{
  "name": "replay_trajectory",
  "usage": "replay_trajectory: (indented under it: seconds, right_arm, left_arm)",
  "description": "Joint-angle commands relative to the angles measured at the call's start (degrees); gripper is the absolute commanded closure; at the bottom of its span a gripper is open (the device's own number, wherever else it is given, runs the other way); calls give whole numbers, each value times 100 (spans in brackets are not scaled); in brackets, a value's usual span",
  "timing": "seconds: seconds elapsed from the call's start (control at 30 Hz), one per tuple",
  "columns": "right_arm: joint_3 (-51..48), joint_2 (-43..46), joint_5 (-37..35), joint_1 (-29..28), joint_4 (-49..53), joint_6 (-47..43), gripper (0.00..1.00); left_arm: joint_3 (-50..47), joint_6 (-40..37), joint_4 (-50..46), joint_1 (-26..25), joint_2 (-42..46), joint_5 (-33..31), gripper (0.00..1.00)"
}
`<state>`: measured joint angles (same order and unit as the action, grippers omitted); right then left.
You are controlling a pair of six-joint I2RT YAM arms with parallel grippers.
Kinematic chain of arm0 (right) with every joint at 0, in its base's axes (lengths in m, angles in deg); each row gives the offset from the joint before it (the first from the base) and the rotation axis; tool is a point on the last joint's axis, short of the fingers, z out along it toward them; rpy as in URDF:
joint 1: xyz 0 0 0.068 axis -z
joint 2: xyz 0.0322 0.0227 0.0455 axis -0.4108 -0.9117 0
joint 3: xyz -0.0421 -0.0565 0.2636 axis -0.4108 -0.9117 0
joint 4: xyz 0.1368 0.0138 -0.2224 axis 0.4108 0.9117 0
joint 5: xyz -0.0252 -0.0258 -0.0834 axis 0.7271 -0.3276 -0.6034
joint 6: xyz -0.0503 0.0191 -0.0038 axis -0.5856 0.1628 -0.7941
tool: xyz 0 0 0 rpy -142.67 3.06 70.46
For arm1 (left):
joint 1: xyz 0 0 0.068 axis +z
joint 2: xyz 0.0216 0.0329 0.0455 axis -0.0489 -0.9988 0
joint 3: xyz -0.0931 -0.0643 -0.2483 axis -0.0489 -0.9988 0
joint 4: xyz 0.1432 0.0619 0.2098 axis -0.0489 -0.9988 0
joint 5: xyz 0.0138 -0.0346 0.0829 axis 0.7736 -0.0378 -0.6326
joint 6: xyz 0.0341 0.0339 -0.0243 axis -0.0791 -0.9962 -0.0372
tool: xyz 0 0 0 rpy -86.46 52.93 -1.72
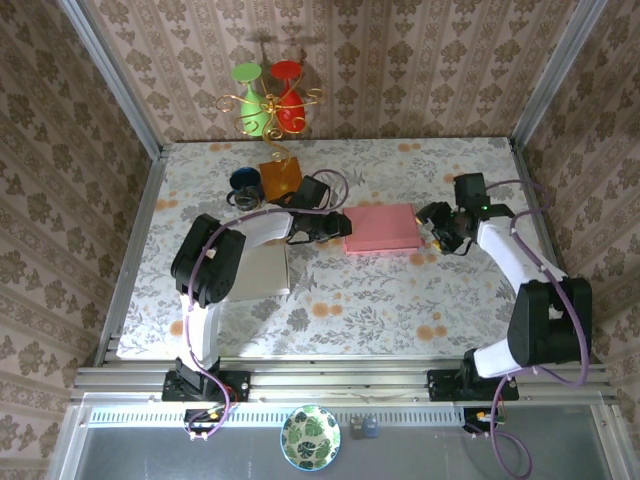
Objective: Fold the paper box
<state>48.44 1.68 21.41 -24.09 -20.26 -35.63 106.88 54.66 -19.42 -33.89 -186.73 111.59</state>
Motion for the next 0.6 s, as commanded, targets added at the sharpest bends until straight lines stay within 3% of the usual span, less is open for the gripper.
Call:
replay_trajectory:
  seconds: [0.0,0.27,0.57]
  right_arm:
    - [331,-622,753,242,422,-1562,31]
    - [1307,-1917,888,256,700,-2676,37]
    - [1442,-2578,1001,247,675,-3014,55]
  left_arm:
    - [174,-227,-240,-24,-159,-17,61]
    - [164,-307,-311,-27,-199,-87,62]
    - [197,-377,-278,-16,-274,-77,62]
